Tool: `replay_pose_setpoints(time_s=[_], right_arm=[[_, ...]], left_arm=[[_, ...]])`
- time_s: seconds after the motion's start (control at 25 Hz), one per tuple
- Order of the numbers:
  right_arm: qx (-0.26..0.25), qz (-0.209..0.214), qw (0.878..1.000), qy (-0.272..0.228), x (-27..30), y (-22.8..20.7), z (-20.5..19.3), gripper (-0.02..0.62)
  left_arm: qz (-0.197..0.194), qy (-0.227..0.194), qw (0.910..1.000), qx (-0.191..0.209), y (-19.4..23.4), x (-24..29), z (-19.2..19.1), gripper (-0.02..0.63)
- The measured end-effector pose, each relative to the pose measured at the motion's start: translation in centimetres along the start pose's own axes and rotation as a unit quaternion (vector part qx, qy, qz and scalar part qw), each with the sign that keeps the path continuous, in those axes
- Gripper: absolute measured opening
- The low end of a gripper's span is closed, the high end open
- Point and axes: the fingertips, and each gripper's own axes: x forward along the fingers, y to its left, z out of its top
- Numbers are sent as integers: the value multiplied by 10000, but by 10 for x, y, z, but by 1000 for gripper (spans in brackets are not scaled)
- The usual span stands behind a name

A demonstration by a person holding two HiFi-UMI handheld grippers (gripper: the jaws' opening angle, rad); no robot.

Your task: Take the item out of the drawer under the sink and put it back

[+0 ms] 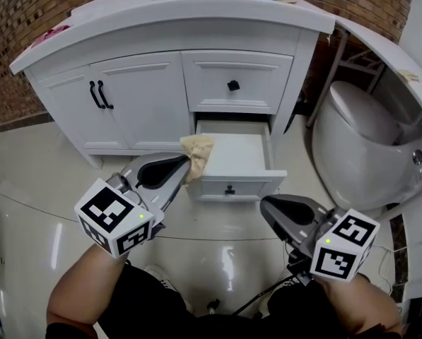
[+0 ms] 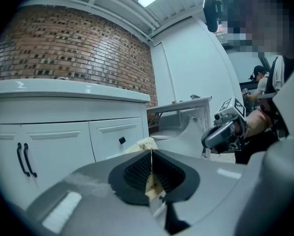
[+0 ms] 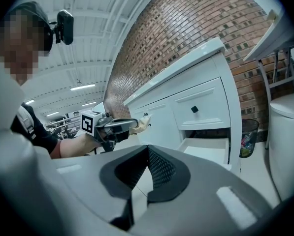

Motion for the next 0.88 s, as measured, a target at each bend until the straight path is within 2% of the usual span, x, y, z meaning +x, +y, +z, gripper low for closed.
replay_pose_setpoints(time_s=[0.4,0.76,0.88], right_arm=[[114,-16,9999,55,4,-9,-2,3],[271,-46,9996,96,5,-23,-4,3],[474,116,9988,17,6,-17,1,3]], left_arm=[[-278,723,9944,721,42,74,1,12],[-607,1396,9850,817,52,147,-44,12],[-698,1585,9807,912,56,170,-60,12]])
